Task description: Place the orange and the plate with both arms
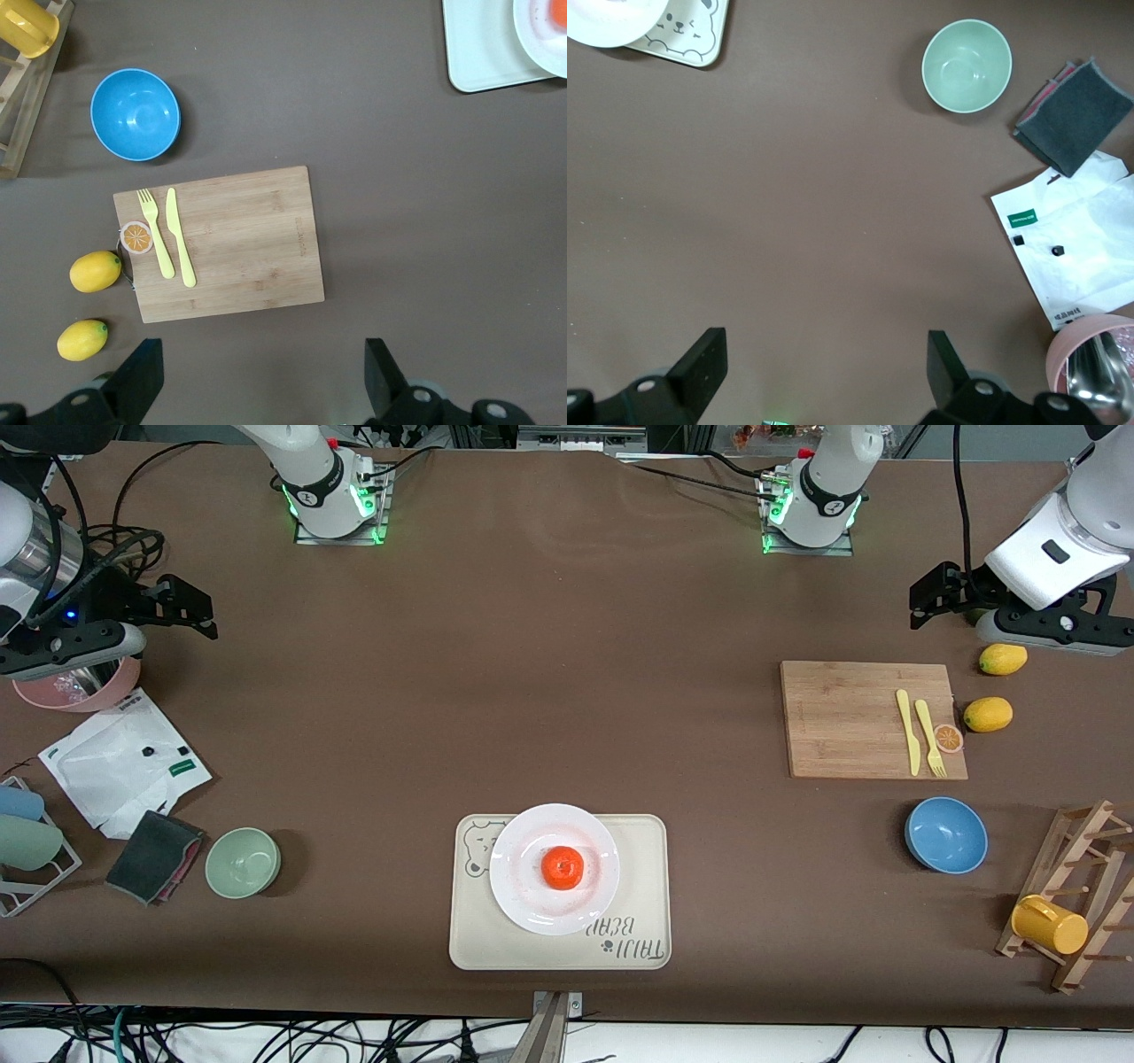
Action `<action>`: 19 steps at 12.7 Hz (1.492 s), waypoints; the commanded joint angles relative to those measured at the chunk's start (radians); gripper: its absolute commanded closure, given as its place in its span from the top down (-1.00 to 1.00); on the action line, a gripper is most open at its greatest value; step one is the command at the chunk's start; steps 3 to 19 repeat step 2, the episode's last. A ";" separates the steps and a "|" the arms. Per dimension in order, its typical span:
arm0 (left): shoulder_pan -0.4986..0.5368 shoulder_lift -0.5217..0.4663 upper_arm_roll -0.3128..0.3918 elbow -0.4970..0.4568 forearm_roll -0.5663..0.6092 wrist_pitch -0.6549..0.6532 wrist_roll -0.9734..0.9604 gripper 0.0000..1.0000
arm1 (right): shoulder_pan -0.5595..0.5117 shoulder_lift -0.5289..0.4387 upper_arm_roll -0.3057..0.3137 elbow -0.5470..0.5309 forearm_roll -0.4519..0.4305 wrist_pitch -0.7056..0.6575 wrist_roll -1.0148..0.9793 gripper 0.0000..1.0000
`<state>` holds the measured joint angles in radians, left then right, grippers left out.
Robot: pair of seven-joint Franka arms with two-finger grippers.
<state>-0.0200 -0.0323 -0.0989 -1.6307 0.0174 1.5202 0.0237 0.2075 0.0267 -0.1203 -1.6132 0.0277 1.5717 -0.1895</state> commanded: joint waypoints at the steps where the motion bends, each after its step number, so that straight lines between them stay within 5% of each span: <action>1: -0.005 0.005 -0.005 0.020 -0.011 -0.017 -0.030 1.00 | -0.005 0.012 0.005 0.038 -0.017 -0.032 0.018 1.00; 19: -0.005 0.005 -0.016 0.020 -0.010 -0.017 -0.044 1.00 | -0.007 0.013 0.005 0.036 -0.015 -0.033 0.018 1.00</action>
